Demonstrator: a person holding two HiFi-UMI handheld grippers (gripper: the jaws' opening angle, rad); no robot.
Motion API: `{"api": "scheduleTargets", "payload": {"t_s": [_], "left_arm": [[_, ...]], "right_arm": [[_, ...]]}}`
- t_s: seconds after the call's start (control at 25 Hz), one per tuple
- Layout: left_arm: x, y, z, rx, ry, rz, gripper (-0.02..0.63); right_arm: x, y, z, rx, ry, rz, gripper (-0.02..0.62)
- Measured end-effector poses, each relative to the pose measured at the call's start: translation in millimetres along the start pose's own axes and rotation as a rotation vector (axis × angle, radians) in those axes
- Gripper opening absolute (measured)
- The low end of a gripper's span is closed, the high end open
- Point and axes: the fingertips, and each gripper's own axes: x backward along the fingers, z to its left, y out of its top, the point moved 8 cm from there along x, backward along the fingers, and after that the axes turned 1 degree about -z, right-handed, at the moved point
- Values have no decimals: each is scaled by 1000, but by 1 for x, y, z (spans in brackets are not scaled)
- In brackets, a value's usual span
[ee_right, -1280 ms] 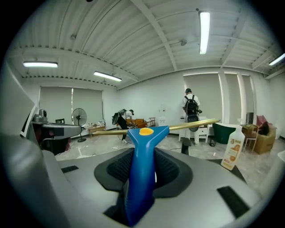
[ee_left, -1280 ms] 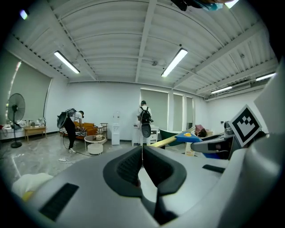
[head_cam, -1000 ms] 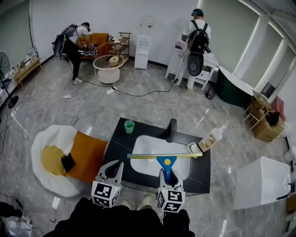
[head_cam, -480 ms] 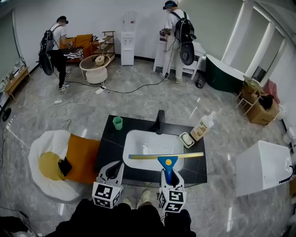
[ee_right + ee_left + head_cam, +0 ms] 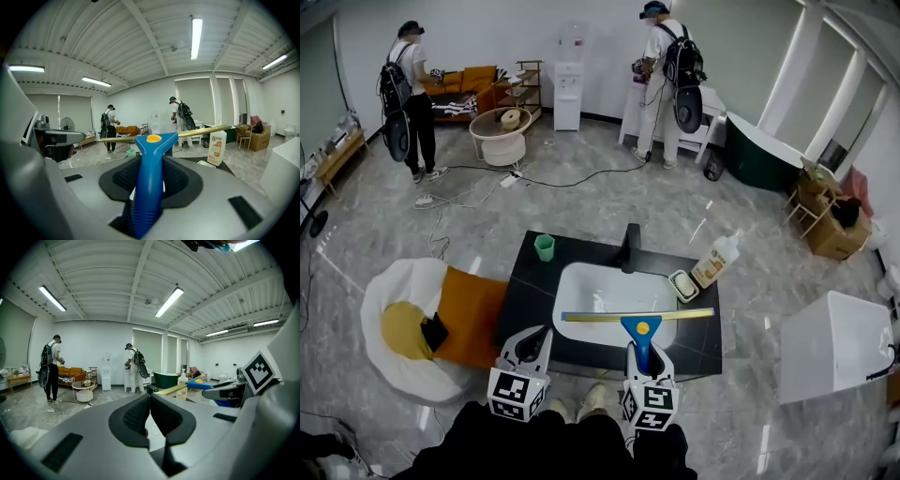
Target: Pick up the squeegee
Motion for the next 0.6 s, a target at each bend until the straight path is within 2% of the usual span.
{"api": "scheduleTargets", "payload": {"t_s": [0.6], "left_arm": [[0, -2, 4, 3, 8, 0, 25]], "right_arm": [[-5, 4, 4, 18, 12, -5, 146]]}}
